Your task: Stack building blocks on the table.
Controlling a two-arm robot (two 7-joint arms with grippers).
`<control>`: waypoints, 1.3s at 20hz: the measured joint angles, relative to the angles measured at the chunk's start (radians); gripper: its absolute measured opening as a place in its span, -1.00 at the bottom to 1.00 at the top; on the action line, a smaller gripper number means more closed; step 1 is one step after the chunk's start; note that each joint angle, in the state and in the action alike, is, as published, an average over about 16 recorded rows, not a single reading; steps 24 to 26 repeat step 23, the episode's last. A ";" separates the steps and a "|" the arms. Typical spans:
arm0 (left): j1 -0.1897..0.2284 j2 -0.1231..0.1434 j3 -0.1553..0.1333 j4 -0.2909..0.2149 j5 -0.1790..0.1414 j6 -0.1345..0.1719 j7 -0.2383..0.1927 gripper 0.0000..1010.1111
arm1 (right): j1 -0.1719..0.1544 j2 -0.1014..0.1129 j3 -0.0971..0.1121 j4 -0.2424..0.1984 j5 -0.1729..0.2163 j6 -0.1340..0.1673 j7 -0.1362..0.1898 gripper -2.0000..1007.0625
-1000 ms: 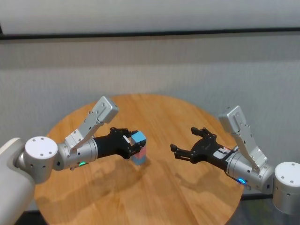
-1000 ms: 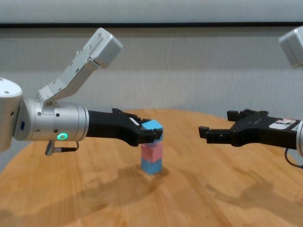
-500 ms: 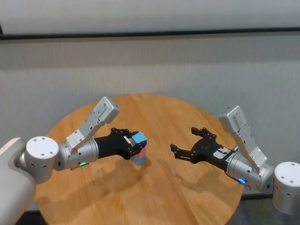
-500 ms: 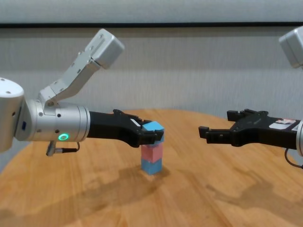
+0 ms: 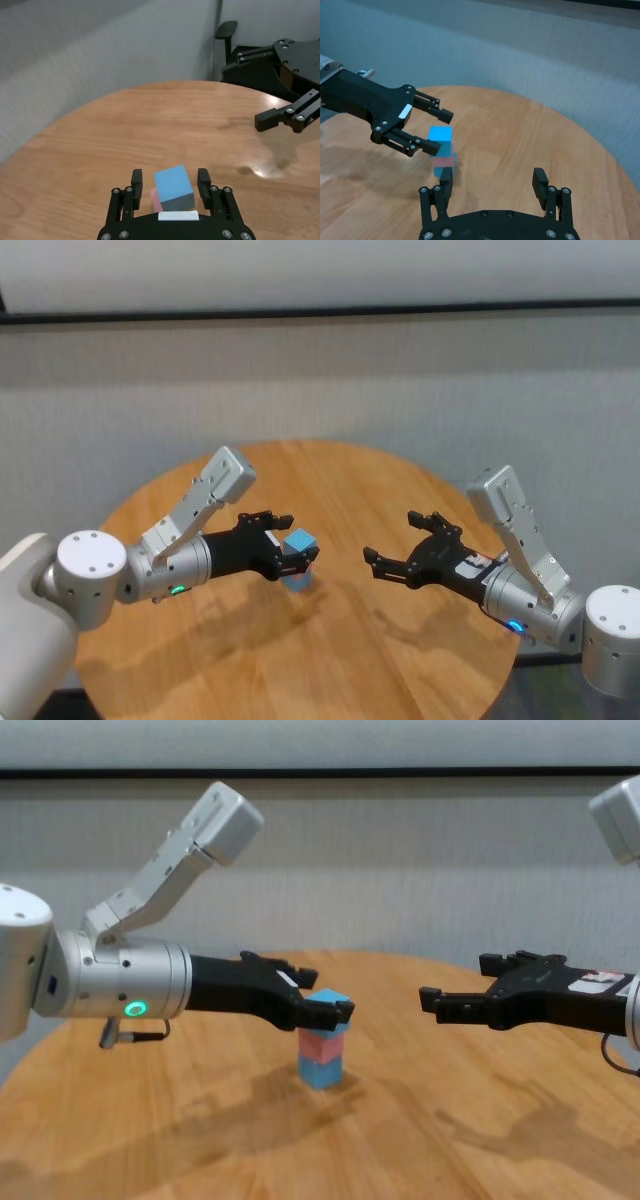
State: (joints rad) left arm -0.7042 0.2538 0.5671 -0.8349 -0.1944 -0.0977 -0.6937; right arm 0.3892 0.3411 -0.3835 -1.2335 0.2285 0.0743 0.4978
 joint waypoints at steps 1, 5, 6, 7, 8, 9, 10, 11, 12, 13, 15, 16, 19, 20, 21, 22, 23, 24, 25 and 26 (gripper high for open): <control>0.004 0.004 -0.004 -0.011 -0.003 0.002 0.003 0.41 | 0.000 0.000 0.000 0.000 0.000 0.000 0.000 0.99; 0.027 0.030 -0.029 -0.074 -0.024 0.014 0.019 0.68 | 0.000 0.000 0.000 0.000 0.000 0.000 0.000 0.99; 0.036 0.040 -0.038 -0.094 -0.031 0.017 0.026 0.73 | 0.000 0.000 0.000 0.000 0.000 0.000 0.000 0.99; 0.046 0.050 -0.047 -0.116 -0.038 0.021 0.033 0.78 | 0.000 0.000 0.000 0.000 0.000 0.000 0.000 0.99; 0.057 0.061 -0.056 -0.139 -0.045 0.025 0.041 0.82 | 0.000 0.000 0.000 0.000 0.000 0.000 0.000 0.99; 0.068 0.072 -0.066 -0.162 -0.052 0.029 0.048 0.85 | 0.000 0.000 0.000 0.000 0.000 0.000 0.000 0.99; 0.079 0.083 -0.075 -0.185 -0.059 0.033 0.055 0.88 | 0.000 0.000 0.000 0.000 0.000 0.000 0.000 0.99; 0.090 0.093 -0.085 -0.207 -0.065 0.037 0.061 0.91 | 0.000 0.000 0.000 0.000 0.000 0.000 0.000 0.99; 0.101 0.103 -0.093 -0.227 -0.071 0.041 0.067 0.93 | 0.000 0.000 0.000 0.000 0.000 0.000 0.000 0.99; 0.110 0.113 -0.102 -0.246 -0.077 0.044 0.073 0.95 | 0.000 0.000 0.000 0.000 0.000 0.000 0.000 0.99; 0.128 0.130 -0.116 -0.279 -0.088 0.050 0.083 0.97 | 0.000 0.000 0.000 0.000 0.000 0.000 0.000 0.99; 0.136 0.137 -0.123 -0.293 -0.092 0.052 0.088 0.98 | 0.000 0.000 0.000 0.000 0.000 0.000 0.000 0.99; 0.152 0.152 -0.136 -0.319 -0.100 0.056 0.099 0.98 | 0.000 0.000 0.000 0.000 0.000 0.000 0.000 0.99; 0.157 0.156 -0.139 -0.325 -0.102 0.057 0.101 0.98 | 0.000 0.000 0.000 0.000 0.000 0.000 0.000 0.99; 0.161 0.159 -0.141 -0.330 -0.103 0.057 0.104 0.98 | 0.000 0.000 0.000 0.000 0.000 0.000 0.000 0.99; 0.163 0.161 -0.142 -0.333 -0.103 0.058 0.104 0.98 | 0.000 0.000 0.000 0.000 0.000 0.000 0.000 0.99; 0.164 0.162 -0.143 -0.334 -0.103 0.058 0.104 0.98 | 0.000 0.000 0.000 0.000 0.000 0.000 0.000 0.99; 0.164 0.162 -0.143 -0.334 -0.103 0.058 0.104 0.98 | 0.000 0.000 0.000 0.000 0.000 0.000 0.000 0.99; 0.164 0.162 -0.143 -0.334 -0.103 0.058 0.104 0.98 | 0.000 0.000 0.000 0.000 0.000 0.000 0.000 0.99; 0.164 0.162 -0.143 -0.334 -0.103 0.058 0.104 0.98 | 0.000 0.000 0.000 0.000 0.000 0.000 0.000 0.99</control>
